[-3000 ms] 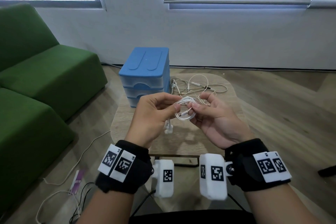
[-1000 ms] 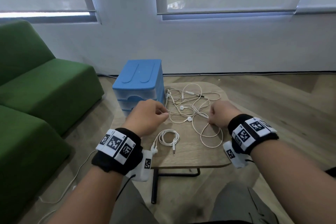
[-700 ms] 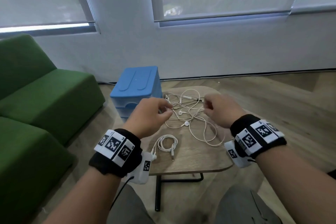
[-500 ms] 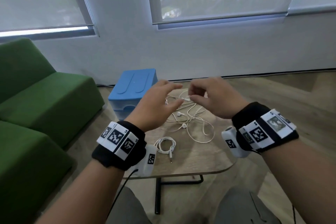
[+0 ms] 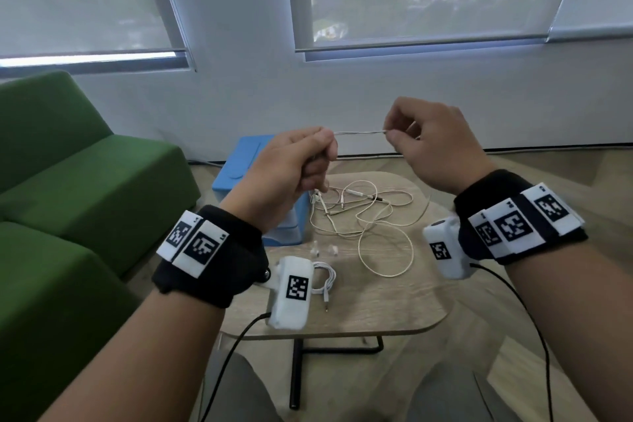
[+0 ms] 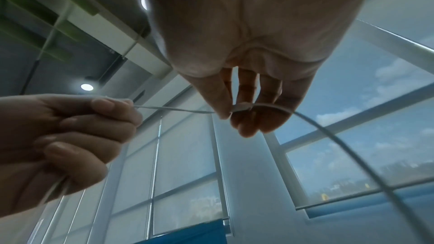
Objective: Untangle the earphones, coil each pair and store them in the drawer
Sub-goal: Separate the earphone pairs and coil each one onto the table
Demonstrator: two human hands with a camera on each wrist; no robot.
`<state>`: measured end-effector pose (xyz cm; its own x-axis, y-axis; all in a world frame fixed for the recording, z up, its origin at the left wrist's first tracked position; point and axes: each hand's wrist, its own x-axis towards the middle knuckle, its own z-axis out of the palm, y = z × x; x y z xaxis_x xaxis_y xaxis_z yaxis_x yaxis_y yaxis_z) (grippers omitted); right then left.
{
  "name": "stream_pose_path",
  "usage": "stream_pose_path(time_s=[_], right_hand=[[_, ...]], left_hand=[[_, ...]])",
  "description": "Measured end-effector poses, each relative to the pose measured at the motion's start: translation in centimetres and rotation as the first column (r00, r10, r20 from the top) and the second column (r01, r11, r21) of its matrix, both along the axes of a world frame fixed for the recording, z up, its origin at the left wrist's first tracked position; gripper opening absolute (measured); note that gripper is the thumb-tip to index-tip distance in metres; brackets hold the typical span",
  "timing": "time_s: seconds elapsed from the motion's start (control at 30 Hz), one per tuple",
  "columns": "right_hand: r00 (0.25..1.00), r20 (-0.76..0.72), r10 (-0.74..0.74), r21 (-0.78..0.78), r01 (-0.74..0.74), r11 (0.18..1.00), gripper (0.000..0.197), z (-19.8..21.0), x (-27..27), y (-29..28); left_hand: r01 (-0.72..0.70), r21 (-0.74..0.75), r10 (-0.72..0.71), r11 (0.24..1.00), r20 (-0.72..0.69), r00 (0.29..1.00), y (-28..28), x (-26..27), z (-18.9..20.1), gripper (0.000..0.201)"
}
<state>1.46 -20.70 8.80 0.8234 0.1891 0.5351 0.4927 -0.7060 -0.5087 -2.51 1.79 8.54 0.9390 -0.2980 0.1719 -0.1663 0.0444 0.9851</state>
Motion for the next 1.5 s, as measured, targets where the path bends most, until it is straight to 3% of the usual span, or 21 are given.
stream_pose_path(time_s=[0.13, 0.23, 0.4, 0.53, 0.63, 0.8, 0.97, 1.1, 1.2, 1.33, 1.5], right_hand=[[0.997, -0.075, -0.031, 0.093, 0.038, 0.995, 0.014, -0.8, 0.3, 0.0], [0.992, -0.118, -0.034, 0.078, 0.043, 0.996, 0.013, -1.0, 0.2, -0.1], [0.930, -0.301, 0.210, 0.029, -0.211, 0.977, 0.019, -2.3, -1.2, 0.8], [0.924, -0.208, 0.321, -0.058, -0.340, 0.939, 0.011, -2.6, -3.4, 2.3], [0.911, -0.117, 0.395, -0.184, -0.410, 0.893, 0.011, -1.9, -5.0, 3.7], [0.847, -0.182, 0.499, -0.233, -0.530, 0.815, 0.015, -0.9, -5.9, 4.6], [0.851, -0.173, 0.495, -0.151, -0.520, 0.841, 0.015, 0.9, -5.9, 4.5], [0.904, -0.081, 0.419, -0.127, -0.427, 0.895, 0.016, 2.5, -4.7, 3.8], [0.925, -0.055, 0.377, -0.060, -0.380, 0.923, 0.024, 2.8, -3.3, 2.9], [0.904, -0.103, 0.415, 0.042, -0.413, 0.910, 0.026, 1.9, -2.3, 2.6], [0.841, -0.285, 0.460, -0.032, -0.488, 0.872, 0.025, -0.9, -3.4, 3.4]], left_hand=[[0.002, -0.062, -0.003, 0.998, -0.018, 1.000, 0.7, -0.3, 0.4, 0.034], [0.034, -0.141, -0.039, 0.989, -0.039, 0.998, 1.0, -0.7, 0.7, 0.034], [0.011, -0.295, -0.025, 0.955, -0.044, 0.999, 1.1, -1.3, 1.4, 0.032], [-0.141, -0.372, 0.109, 0.917, -0.106, 0.988, 0.9, -1.2, 0.6, 0.036], [-0.251, -0.380, 0.197, 0.890, -0.177, 0.964, 0.6, -1.5, -0.1, 0.022], [-0.298, -0.515, 0.208, 0.804, -0.226, 0.952, 0.8, -1.4, -1.1, 0.017], [-0.216, -0.378, 0.160, 0.900, -0.175, 0.971, 0.4, -1.9, -1.8, 0.030], [-0.091, -0.084, 0.087, 0.992, -0.050, 0.995, 0.4, -2.4, -1.9, 0.033], [0.034, 0.046, -0.032, 0.998, -0.026, 0.999, 0.6, -2.8, -1.6, 0.041], [0.103, -0.156, -0.113, 0.982, -0.058, 0.992, 0.7, -3.4, -0.7, 0.036], [-0.059, -0.380, 0.040, 0.923, -0.056, 0.998, 0.5, -3.6, -0.1, 0.034]])
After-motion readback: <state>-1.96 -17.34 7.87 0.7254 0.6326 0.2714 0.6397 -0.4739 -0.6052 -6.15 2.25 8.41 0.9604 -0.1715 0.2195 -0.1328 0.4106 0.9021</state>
